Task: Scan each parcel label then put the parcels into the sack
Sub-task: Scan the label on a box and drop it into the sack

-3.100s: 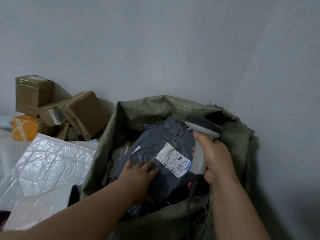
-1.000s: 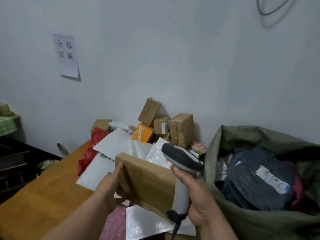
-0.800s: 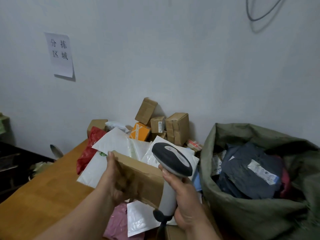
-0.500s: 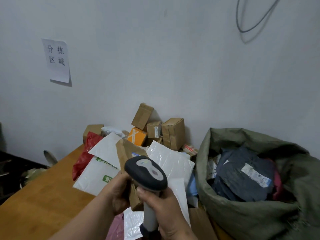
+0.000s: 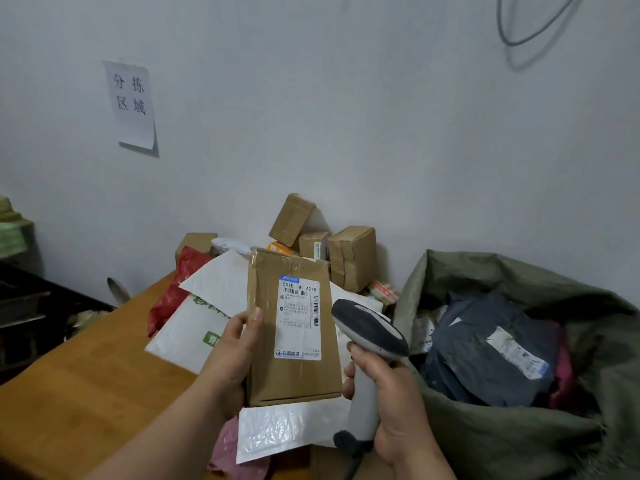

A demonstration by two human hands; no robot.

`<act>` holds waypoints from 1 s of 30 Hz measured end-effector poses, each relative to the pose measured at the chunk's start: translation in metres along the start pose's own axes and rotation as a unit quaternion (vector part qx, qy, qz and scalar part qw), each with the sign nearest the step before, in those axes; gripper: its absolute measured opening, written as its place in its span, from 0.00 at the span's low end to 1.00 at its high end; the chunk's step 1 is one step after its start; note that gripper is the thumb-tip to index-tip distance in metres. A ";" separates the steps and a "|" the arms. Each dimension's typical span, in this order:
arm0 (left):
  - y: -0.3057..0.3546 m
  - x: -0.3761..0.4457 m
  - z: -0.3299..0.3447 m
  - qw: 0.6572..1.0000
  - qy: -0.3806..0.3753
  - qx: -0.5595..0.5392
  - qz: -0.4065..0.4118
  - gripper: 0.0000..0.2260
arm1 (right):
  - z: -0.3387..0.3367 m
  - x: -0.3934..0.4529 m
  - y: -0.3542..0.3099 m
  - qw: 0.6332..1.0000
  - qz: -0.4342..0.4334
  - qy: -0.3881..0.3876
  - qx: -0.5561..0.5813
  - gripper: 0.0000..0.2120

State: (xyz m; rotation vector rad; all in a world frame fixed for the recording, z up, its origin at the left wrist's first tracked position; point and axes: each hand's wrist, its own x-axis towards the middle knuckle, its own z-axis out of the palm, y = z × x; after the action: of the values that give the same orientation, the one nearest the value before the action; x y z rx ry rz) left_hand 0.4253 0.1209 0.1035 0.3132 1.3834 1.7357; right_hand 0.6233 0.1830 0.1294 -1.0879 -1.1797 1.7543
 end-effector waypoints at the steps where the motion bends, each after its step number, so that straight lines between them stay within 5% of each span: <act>1: -0.001 -0.002 0.003 1.000 0.002 0.008 0.005 0.21 | -0.001 -0.001 -0.001 1.000 -0.008 -0.003 -0.014 0.08; 14: -0.006 -0.018 0.016 0.997 0.022 0.068 0.027 0.19 | -0.005 -0.018 -0.016 0.996 -0.040 -0.050 -0.061 0.07; 18: -0.007 -0.019 0.015 0.997 0.026 0.066 0.026 0.25 | -0.004 -0.018 -0.015 0.996 -0.041 -0.049 -0.055 0.06; 30: -0.006 -0.011 0.010 0.998 0.000 0.060 0.015 0.21 | -0.001 -0.014 -0.010 0.997 -0.028 -0.012 -0.068 0.06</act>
State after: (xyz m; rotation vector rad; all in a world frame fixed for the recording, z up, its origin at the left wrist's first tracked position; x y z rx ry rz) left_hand 0.4411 0.1199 0.1051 0.4008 1.4924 1.6803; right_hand 0.6303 0.1732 0.1418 -1.1049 -1.3473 1.6684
